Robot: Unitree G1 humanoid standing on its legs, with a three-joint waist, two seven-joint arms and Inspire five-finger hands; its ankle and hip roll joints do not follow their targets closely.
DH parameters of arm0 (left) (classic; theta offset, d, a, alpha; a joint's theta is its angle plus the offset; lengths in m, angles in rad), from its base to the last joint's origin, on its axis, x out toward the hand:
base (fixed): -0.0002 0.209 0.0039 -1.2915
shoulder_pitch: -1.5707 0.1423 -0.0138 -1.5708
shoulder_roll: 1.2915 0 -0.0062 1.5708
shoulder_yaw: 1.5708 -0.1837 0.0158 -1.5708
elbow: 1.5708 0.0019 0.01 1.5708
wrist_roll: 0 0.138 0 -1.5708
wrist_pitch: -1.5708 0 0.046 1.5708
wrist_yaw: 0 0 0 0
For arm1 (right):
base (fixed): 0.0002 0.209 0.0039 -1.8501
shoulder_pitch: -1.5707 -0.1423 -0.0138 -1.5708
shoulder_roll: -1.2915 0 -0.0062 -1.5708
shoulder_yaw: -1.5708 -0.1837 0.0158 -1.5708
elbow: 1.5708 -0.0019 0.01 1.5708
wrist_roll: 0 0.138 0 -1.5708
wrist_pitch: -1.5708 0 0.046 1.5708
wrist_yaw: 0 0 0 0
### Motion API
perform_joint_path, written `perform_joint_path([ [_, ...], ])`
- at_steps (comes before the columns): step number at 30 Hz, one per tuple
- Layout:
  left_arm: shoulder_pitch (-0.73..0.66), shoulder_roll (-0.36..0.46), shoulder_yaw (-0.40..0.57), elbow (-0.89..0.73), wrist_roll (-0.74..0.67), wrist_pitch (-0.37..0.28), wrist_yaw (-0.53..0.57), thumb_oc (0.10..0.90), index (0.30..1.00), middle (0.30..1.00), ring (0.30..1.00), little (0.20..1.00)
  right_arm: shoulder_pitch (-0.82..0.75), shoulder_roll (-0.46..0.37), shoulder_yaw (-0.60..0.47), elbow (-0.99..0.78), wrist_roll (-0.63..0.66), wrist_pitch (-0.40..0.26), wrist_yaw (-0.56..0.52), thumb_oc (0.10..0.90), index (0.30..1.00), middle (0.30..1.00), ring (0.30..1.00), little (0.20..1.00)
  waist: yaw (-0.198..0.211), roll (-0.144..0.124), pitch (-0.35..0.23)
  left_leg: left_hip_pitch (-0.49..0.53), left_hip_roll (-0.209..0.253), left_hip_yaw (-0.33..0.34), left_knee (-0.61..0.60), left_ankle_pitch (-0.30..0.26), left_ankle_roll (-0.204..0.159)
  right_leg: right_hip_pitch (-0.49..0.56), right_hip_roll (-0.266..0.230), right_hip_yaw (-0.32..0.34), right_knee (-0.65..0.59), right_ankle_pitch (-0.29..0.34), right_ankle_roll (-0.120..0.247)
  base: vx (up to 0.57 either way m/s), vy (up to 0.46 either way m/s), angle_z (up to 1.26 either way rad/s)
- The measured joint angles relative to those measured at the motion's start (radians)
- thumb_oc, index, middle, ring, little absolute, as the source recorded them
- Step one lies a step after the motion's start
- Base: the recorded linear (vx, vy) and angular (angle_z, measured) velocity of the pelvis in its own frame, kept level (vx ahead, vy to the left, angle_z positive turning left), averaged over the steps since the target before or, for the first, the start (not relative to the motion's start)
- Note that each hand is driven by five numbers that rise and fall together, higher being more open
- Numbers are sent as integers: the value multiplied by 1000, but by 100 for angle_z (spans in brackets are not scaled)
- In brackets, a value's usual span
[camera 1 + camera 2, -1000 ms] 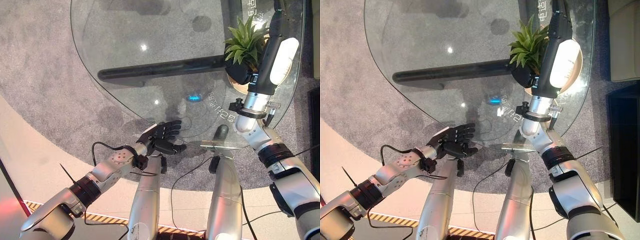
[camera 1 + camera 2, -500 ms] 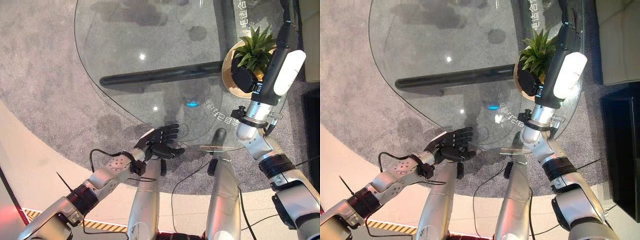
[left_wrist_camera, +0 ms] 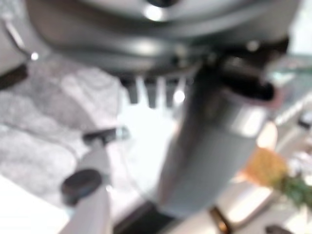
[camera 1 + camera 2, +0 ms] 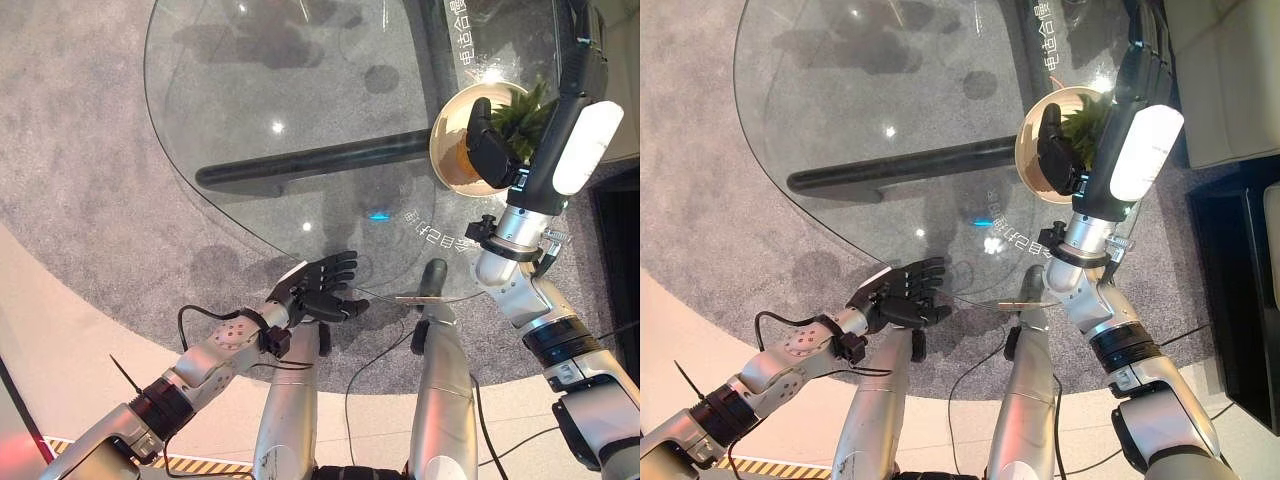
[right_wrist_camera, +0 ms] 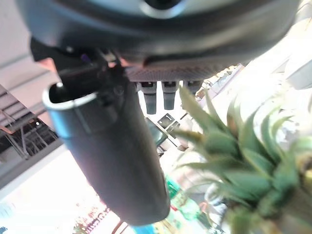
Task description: Pick up the fruit to the plate
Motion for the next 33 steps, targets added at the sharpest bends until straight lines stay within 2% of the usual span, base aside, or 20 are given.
perform_joint_path([
  [8,2,0,14,0,2,5,0,800,900,900,900,900,22,0,19,-18,-16,-1,3,800,900,900,900,900,-5,-4,0,41,0,3,-3,-5,3,51,0,-1,-24,4,9,0,0,0],
  [12,8,0,25,0,2,6,0,800,900,900,900,900,48,0,25,-43,-16,-3,18,800,900,900,900,900,-6,-16,0,62,0,3,-14,-5,4,70,1,-3,-32,3,11,0,0,0],
  [21,36,0,31,1,2,7,0,800,900,900,900,900,64,0,79,-94,-21,-40,79,800,900,900,900,900,-1,-24,2,148,0,-5,-55,-3,2,159,1,-20,-62,6,10,-15,-24,2],
  [33,143,-52,50,73,33,22,19,800,900,900,900,900,174,0,147,-167,-13,-79,253,800,900,900,900,900,15,-46,0,392,0,-16,-169,5,-1,414,4,-59,-179,8,19,-10,-40,3],
])
